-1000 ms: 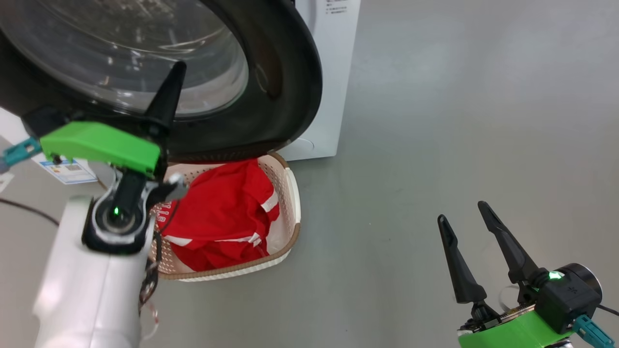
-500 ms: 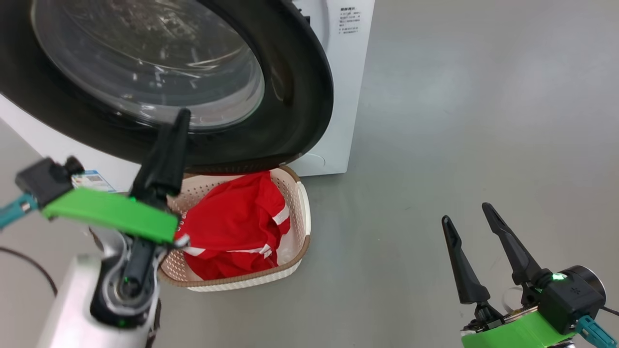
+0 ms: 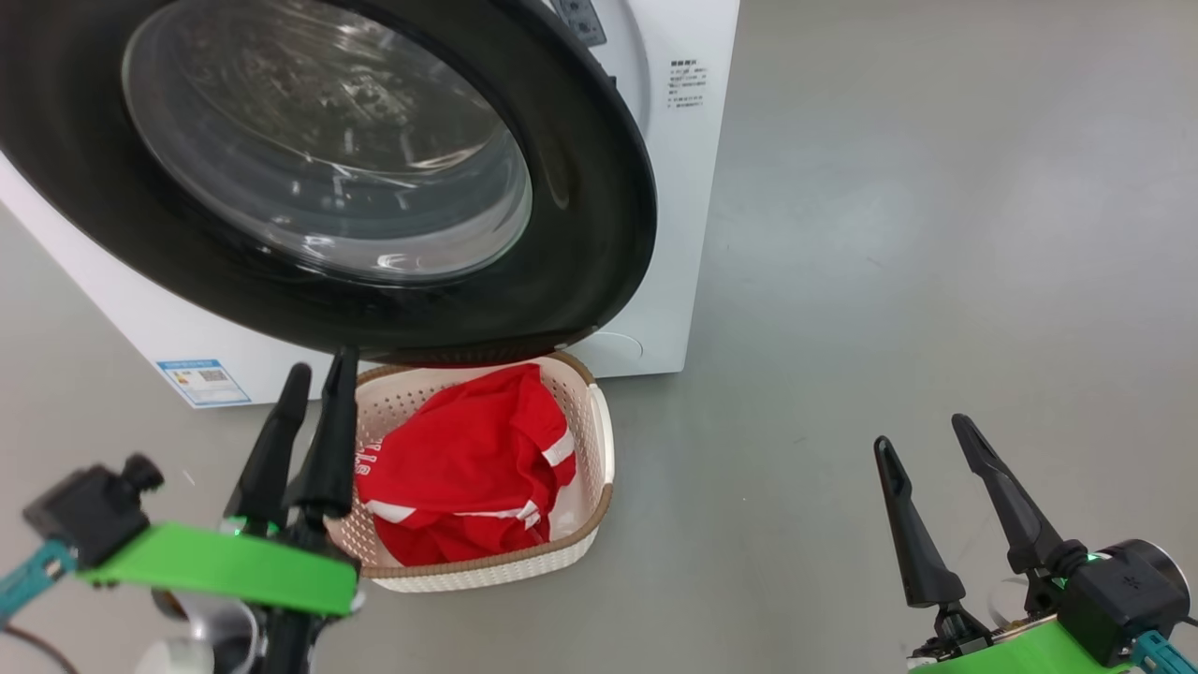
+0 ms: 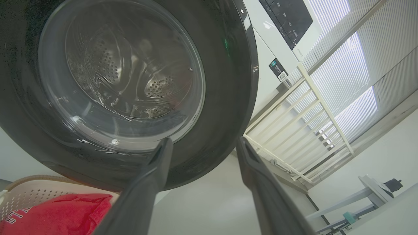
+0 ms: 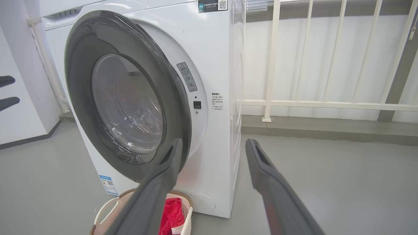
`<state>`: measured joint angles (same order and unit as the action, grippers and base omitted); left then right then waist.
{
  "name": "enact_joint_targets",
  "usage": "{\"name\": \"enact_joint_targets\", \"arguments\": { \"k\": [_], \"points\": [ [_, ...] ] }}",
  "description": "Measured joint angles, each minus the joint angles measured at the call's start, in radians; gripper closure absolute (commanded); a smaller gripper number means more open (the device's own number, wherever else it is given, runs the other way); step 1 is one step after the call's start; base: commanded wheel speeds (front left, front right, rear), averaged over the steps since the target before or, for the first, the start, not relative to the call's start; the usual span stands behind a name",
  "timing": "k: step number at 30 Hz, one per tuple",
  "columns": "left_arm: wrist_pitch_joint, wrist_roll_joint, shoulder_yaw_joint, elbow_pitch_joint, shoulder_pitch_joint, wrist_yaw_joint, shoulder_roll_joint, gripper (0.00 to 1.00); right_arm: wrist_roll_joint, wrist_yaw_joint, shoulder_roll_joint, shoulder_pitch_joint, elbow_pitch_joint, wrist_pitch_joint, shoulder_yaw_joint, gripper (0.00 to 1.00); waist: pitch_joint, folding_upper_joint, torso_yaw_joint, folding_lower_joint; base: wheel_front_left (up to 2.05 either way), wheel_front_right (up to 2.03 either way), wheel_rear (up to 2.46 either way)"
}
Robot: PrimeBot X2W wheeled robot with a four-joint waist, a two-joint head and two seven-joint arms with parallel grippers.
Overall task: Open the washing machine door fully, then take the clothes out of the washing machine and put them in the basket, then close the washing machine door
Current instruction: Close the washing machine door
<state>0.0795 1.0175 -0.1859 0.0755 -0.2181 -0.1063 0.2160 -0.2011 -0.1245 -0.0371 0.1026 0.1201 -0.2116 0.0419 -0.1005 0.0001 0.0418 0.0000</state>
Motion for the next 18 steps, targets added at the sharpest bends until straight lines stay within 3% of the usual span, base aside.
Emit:
{"name": "enact_joint_targets", "arguments": {
  "k": [18],
  "points": [
    [0.144, -0.354, -0.07, 0.089, 0.208, -0.082, 0.122, 0.0, 0.0, 0.0, 0.001, 0.069, 0.02, 0.0, -0.032, 0.0, 0.069, 0.0, -0.005, -0.0001, 0.0, 0.0, 0.0]
  ]
}}
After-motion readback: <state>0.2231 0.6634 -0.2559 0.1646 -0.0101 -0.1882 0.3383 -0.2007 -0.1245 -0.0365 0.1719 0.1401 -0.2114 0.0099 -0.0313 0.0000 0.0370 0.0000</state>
